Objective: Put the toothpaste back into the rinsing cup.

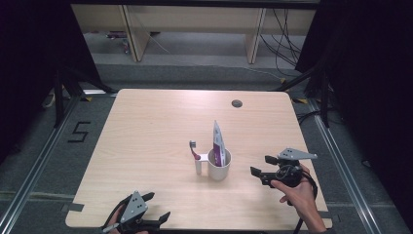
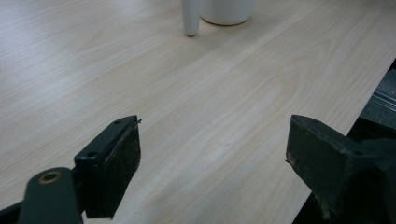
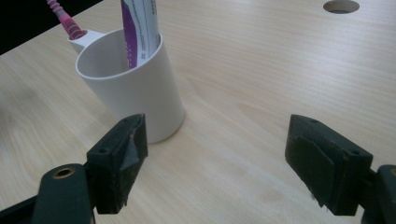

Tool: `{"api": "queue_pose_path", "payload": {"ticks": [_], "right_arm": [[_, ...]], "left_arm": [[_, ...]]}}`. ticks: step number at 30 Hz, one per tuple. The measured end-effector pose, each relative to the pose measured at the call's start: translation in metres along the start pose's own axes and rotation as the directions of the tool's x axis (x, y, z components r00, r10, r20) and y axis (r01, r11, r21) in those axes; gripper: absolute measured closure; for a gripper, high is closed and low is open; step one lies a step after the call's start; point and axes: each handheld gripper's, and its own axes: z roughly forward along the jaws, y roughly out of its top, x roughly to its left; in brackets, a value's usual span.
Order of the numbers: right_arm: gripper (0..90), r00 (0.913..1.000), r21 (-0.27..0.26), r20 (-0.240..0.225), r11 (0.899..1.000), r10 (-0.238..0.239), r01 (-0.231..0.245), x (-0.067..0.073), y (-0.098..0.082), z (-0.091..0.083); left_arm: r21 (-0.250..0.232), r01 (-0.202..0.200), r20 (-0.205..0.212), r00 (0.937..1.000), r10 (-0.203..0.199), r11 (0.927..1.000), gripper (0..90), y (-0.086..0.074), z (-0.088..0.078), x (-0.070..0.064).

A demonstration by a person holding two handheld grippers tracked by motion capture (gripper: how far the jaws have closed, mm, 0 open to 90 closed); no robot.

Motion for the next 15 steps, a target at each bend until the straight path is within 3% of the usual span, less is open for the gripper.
{"api": "queue_pose_path", "payload": {"ticks": [1, 2, 3, 5, 6, 7, 8, 15], "right_arm": [[21.8, 1.0000, 0.016, 0.000, 1.000, 0.002, -0.002, -0.001, -0.001, -0.001], [21.8, 0.9999, 0.007, -0.007, 1.000, -0.014, 0.014, -0.003, -0.002, -0.002], [21.8, 0.9997, 0.009, 0.008, 1.000, -0.022, 0.022, -0.004, -0.003, -0.004], [21.8, 1.0000, 0.009, -0.004, 1.000, 0.007, -0.007, -0.004, -0.006, -0.006], [21.7, 0.9999, 0.007, 0.010, 1.000, -0.004, 0.004, -0.005, -0.007, -0.007], [21.6, 0.9997, 0.021, 0.002, 1.000, 0.022, -0.022, -0.004, -0.009, -0.009], [21.5, 0.9999, 0.005, 0.006, 1.000, -0.009, 0.009, -0.007, -0.010, -0.009], [19.6, 0.9993, 0.012, 0.031, 1.000, 0.019, -0.020, -0.006, -0.022, -0.018]], "left_arm": [[0.026, -0.028, -0.006, 0.9996, 0.028, 0.9993, 17.4, 0.000, -0.002, 0.003], [-0.002, -0.001, 0.002, 1.0000, 0.001, 1.0000, 17.4, 0.000, 0.000, 0.001], [0.007, -0.005, 0.002, 1.0000, 0.005, 1.0000, 17.4, 0.001, 0.000, 0.001], [0.016, -0.014, -0.002, 0.9999, 0.014, 0.9998, 17.4, 0.001, 0.000, 0.001], [-0.006, 0.000, 0.004, 1.0000, 0.000, 1.0000, 17.4, 0.000, 0.002, 0.000], [0.000, -0.001, 0.007, 1.0000, 0.001, 1.0000, 17.4, -0.001, 0.002, 0.000], [0.005, -0.001, 0.006, 1.0000, 0.001, 1.0000, 17.4, -0.001, 0.001, 0.000], [0.007, -0.005, -0.001, 1.0000, 0.005, 1.0000, 17.4, -0.002, -0.003, 0.002]]}}
